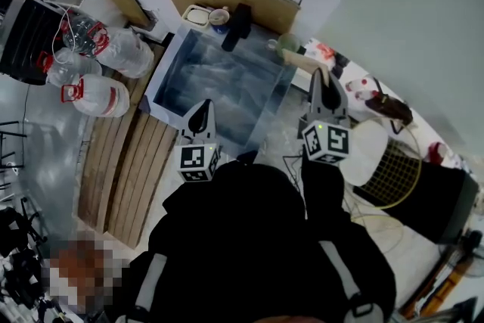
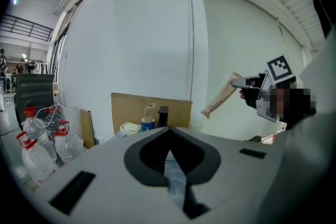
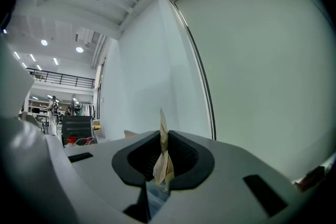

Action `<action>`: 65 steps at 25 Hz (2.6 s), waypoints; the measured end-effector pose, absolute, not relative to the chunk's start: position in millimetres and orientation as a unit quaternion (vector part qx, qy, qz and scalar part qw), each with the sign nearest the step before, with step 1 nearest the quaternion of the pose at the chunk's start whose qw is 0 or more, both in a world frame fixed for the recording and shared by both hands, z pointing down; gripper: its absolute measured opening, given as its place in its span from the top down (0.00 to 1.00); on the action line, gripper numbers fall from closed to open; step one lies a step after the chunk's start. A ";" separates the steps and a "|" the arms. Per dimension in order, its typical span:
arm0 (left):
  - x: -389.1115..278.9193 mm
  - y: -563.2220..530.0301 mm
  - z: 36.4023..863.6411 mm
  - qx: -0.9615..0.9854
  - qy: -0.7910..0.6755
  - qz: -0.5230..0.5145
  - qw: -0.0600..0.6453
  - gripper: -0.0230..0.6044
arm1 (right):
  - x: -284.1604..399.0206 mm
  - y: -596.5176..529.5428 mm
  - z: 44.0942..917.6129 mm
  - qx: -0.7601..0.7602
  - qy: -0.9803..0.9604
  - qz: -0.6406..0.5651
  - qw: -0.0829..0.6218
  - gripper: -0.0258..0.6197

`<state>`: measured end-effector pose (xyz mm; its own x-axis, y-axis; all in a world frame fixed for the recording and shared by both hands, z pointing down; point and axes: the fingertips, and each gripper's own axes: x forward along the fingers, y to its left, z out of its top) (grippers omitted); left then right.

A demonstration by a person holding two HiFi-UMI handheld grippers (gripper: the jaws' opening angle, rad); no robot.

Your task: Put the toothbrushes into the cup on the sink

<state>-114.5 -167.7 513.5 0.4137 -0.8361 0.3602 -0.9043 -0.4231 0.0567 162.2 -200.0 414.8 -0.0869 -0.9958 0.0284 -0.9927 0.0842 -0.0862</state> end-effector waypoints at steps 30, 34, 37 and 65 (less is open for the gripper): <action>-134.3 -169.4 522.5 0.819 -0.539 0.157 0.120 0.96 | 191.7 -305.4 525.0 -0.719 0.682 -0.118 -0.068 0.90; -136.8 -168.6 524.3 0.818 -0.541 0.158 0.120 0.96 | 189.4 -310.5 539.4 -0.718 0.680 -0.129 -0.077 0.90; -137.8 -167.6 524.2 0.816 -0.542 0.158 0.119 0.96 | 189.1 -313.3 548.8 -0.716 0.679 -0.139 -0.084 0.90; -111.2 -148.0 518.2 0.837 -0.516 0.146 0.107 0.96 | 144.9 -229.5 504.9 -0.651 0.748 -0.128 -0.028 0.73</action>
